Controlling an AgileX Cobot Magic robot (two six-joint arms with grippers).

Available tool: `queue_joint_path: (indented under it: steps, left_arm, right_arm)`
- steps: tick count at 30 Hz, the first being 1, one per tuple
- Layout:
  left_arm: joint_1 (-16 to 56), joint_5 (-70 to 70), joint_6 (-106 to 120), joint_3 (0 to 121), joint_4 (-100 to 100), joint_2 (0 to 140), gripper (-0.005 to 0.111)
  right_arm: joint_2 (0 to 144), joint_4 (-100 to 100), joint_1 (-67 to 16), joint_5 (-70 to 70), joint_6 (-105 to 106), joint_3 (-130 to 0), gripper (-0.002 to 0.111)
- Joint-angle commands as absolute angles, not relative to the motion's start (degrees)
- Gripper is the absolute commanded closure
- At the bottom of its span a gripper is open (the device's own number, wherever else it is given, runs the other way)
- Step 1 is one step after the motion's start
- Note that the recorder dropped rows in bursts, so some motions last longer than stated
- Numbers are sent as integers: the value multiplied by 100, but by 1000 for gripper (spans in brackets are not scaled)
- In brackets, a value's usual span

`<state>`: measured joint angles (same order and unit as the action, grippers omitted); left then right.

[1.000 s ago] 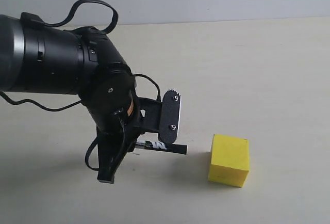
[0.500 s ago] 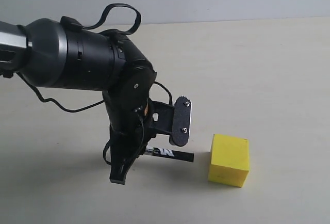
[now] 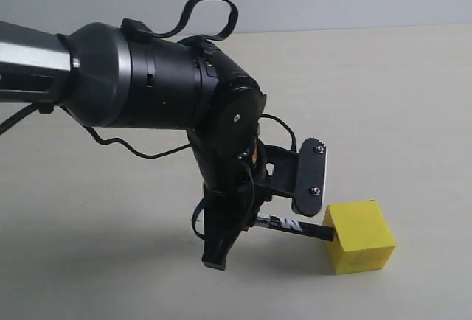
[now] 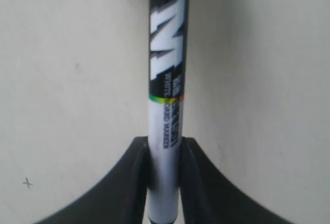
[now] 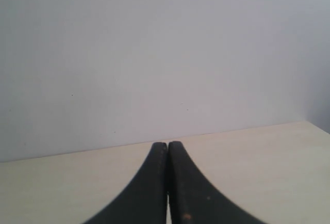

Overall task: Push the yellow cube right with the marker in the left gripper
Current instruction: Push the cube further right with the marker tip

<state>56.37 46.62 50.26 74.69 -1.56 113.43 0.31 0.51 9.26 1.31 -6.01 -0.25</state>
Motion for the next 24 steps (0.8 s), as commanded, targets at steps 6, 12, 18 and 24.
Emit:
queue_joint_path:
  steps: [6, 12, 18, 24]
  left_arm:
    - [5360, 5483, 4474, 7596, -130, 11330, 107]
    - [5372, 5706, 4477, 7596, -130, 11330, 107]
    - [5373, 5596, 4477, 7596, -86, 11330, 107]
    - [5452, 5210, 4477, 7596, -73, 11370, 107]
  right_arm:
    - [0, 38, 962, 117, -587, 0, 108]
    - [0, 38, 962, 117, -587, 0, 108]
    - [0, 38, 962, 117, -587, 0, 108]
    - [0, 38, 962, 117, -587, 0, 108]
